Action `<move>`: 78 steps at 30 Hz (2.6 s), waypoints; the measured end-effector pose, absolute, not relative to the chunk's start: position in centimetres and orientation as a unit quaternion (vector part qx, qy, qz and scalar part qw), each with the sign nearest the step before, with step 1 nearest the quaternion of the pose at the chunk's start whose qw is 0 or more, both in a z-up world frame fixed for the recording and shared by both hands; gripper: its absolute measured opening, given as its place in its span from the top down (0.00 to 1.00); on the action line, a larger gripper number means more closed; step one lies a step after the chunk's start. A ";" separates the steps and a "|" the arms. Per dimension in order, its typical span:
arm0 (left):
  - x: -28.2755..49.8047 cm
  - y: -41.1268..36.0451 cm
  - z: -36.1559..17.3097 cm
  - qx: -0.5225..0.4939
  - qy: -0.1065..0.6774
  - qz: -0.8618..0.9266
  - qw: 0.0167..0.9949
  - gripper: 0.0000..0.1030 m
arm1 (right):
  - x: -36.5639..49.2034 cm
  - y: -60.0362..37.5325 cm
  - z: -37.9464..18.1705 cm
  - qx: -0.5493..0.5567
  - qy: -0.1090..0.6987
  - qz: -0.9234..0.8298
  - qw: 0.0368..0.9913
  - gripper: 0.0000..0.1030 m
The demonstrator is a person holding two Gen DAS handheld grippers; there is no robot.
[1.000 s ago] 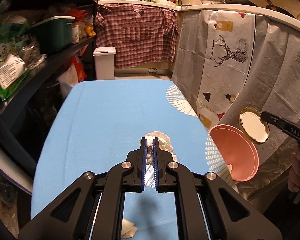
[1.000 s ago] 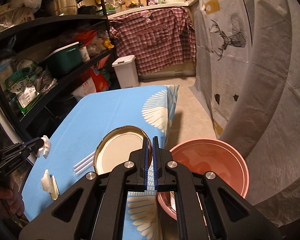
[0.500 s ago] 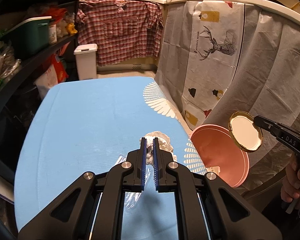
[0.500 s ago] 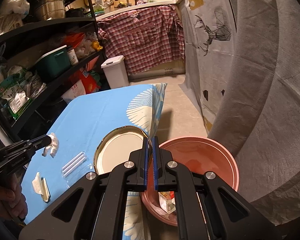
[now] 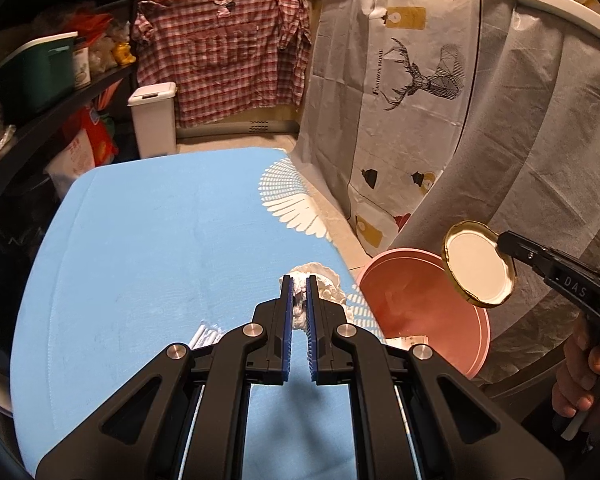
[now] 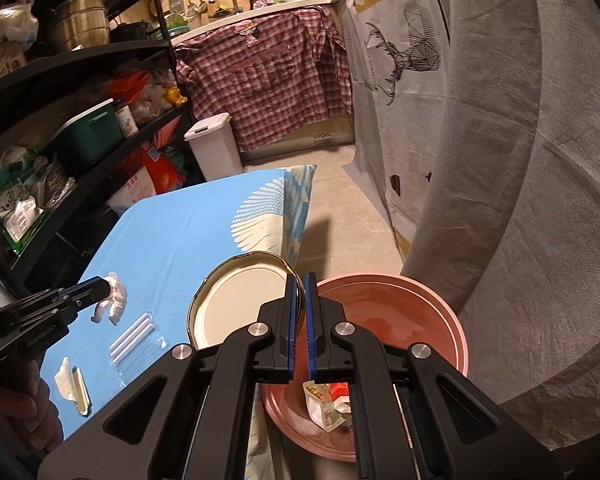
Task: Collect trash
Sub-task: 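Carry the gold lid and white tissue over the pink bin with both tools, then open both grippers to drop the lid and tissue into the bin, then move both tools back over the beige paper and clear straw pack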
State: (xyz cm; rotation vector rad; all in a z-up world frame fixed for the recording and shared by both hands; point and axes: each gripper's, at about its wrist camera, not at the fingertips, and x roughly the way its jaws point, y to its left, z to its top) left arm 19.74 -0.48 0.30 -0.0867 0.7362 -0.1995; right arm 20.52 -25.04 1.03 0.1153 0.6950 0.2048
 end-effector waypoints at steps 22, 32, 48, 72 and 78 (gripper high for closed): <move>22.8 -6.2 -1.7 -0.034 0.364 -0.147 0.919 0.94 | 22.3 -29.1 -0.4 0.083 0.367 0.027 0.926 0.95; 23.2 -8.9 -1.8 -0.029 0.369 -0.176 0.912 0.94 | 22.3 -30.2 -0.7 0.090 0.372 0.006 0.924 0.95; 23.7 -12.4 -3.1 -0.013 0.382 -0.201 0.902 0.94 | 22.4 -31.1 -1.1 0.093 0.382 -0.014 0.919 0.95; 21.2 -7.5 -2.1 -0.009 0.376 -0.190 0.907 0.70 | 21.6 -29.6 -0.4 0.083 0.368 0.009 0.926 0.77; 18.9 -3.4 -0.9 -0.015 0.362 -0.161 0.918 0.71 | 20.5 -27.2 0.8 0.075 0.352 0.037 0.932 0.77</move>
